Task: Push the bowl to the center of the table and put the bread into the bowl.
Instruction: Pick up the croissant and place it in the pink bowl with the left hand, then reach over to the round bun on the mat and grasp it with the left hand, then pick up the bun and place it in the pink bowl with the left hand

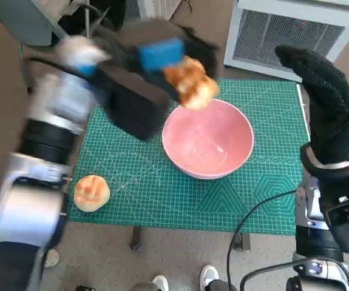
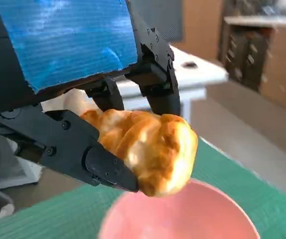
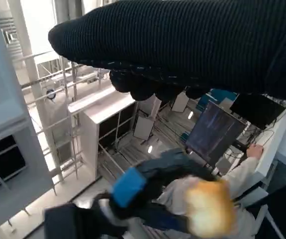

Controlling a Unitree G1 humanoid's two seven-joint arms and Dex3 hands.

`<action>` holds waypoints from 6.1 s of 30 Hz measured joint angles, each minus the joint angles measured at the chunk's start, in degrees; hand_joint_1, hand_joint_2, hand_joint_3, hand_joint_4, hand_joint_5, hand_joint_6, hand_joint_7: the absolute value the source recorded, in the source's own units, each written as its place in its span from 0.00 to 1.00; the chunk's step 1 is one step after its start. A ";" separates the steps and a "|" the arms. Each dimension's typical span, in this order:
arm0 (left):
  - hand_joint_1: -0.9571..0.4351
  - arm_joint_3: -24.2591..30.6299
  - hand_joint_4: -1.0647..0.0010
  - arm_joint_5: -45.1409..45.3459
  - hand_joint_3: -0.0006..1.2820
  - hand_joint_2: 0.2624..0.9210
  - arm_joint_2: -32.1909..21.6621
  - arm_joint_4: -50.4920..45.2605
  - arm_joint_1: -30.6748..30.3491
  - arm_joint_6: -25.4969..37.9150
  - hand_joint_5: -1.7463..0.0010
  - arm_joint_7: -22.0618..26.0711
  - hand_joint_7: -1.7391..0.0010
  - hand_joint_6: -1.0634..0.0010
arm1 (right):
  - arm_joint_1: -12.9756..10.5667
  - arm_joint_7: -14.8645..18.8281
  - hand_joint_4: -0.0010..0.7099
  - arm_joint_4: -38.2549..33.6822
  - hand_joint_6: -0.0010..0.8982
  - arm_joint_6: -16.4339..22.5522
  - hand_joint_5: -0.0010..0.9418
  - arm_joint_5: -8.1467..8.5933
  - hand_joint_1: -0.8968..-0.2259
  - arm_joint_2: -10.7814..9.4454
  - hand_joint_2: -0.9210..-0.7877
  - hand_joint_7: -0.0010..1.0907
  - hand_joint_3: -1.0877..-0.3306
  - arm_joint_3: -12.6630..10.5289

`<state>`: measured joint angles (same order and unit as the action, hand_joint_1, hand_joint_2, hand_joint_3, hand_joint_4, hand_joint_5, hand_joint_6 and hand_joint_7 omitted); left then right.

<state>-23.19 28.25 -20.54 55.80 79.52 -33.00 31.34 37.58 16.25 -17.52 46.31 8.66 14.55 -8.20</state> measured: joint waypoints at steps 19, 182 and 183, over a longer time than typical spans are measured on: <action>0.68 -6.73 0.54 7.27 0.18 0.97 9.89 13.27 -1.83 4.77 0.33 -8.47 0.27 0.65 | -1.25 -0.20 0.38 1.77 0.00 -0.10 0.00 -0.08 0.44 -0.02 0.00 0.55 0.43 0.45; 0.69 -6.07 0.59 7.66 0.21 1.00 8.60 10.92 -0.74 1.79 0.21 -10.50 0.18 0.61 | 1.69 1.94 0.40 0.42 0.00 -2.54 0.01 0.83 0.46 -0.37 0.00 0.55 0.44 1.43; 0.67 -6.51 0.64 8.10 0.21 1.00 9.12 11.65 -0.81 2.40 0.28 -10.85 0.25 0.65 | 1.65 1.89 0.40 0.65 0.00 -2.65 0.00 0.61 0.46 -0.27 0.00 0.55 0.44 1.40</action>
<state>-29.70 36.35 -11.42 67.45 78.71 -30.59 20.50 39.23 18.15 -16.87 43.66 9.26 14.29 -6.80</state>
